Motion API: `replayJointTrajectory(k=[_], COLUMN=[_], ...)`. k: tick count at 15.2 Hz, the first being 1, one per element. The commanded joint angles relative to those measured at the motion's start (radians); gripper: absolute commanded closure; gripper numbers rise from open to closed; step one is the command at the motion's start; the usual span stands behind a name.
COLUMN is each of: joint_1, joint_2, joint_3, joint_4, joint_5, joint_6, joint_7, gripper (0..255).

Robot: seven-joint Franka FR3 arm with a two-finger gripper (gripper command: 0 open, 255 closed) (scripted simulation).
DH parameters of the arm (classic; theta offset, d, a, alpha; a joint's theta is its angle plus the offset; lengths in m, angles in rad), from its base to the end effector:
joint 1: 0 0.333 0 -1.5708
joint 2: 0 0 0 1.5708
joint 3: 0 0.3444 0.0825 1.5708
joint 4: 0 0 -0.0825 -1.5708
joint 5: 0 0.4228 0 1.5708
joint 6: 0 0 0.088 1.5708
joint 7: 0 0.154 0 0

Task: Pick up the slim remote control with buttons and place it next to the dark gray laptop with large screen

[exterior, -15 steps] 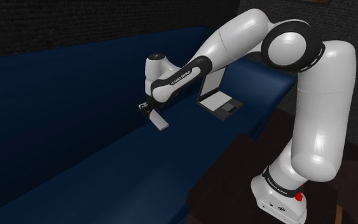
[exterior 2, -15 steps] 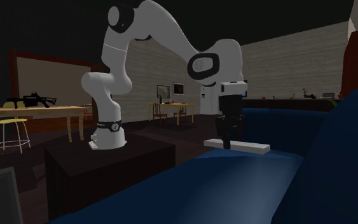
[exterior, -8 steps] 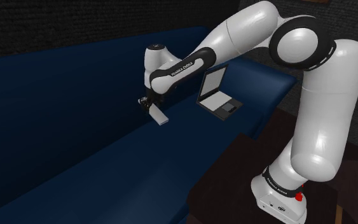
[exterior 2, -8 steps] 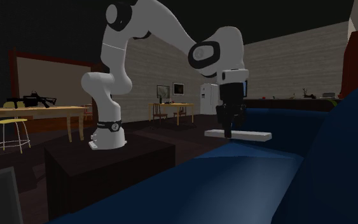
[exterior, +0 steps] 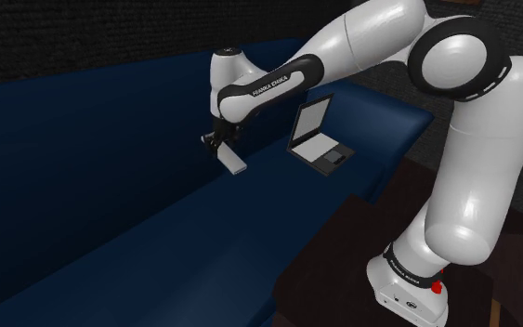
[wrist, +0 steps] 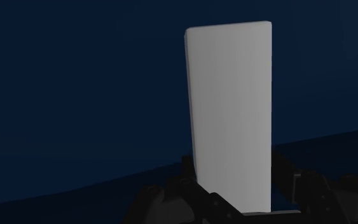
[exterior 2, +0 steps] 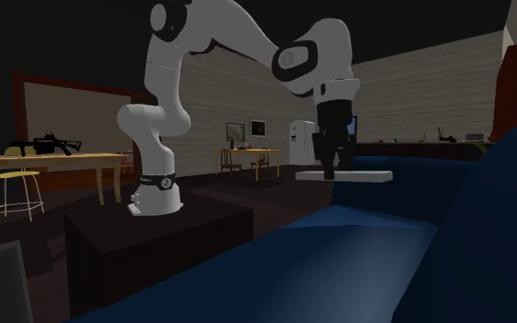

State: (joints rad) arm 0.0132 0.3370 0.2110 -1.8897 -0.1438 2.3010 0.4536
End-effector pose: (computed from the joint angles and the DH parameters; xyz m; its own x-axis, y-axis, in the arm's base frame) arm 0.6628 0.1375 0.2959 0.9841 -0.1508 0.0937 -0.1519 -0.9884 0.0048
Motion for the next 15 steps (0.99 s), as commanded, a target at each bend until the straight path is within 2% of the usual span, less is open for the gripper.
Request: replayJointTrajectory(k=[1, 15], joint_1=[-0.002, -0.008], joint_2=[-0.015, -0.092], joint_3=[0.002, 0.013], joint_4=[0.009, 0.099], joint_5=[0.006, 0.036], joint_6=[-0.024, -0.188], joint_7=[-0.005, -0.030], gripper=[255, 255])
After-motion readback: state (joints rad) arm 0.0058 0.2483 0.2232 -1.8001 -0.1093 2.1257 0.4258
